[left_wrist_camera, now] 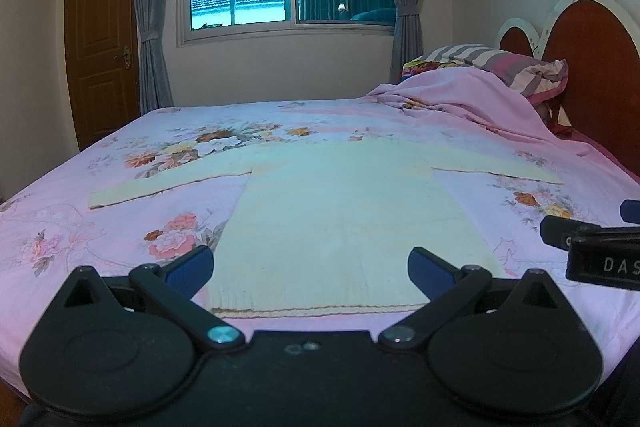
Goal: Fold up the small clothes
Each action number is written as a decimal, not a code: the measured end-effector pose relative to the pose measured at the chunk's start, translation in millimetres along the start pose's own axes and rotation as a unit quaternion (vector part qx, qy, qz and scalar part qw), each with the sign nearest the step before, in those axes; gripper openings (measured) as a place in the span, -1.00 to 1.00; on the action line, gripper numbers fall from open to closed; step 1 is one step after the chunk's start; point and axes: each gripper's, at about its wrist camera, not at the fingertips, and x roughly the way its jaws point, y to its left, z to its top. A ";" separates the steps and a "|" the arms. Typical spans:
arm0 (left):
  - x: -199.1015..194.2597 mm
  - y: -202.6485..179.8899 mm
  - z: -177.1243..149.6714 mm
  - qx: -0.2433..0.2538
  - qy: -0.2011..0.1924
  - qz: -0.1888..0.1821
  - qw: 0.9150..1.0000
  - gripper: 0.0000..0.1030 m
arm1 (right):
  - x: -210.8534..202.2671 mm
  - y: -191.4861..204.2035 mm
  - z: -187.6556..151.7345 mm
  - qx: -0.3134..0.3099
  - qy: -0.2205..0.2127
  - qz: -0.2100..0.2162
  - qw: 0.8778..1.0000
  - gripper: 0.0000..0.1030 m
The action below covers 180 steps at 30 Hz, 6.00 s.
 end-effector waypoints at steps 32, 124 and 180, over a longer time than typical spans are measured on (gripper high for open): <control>197.0 225.9 34.5 -0.251 0.001 0.042 0.967 0.79 | 142.6 -33.3 67.4 -0.029 -0.051 -0.051 0.997 1.00; 293.5 262.3 23.9 -0.106 0.092 0.152 0.978 0.16 | 366.7 -388.9 9.5 0.402 0.048 -0.079 0.911 -0.07; 236.1 417.5 -42.4 -0.190 0.090 0.168 0.963 0.48 | 551.5 191.4 114.0 0.043 0.139 0.251 0.957 -0.92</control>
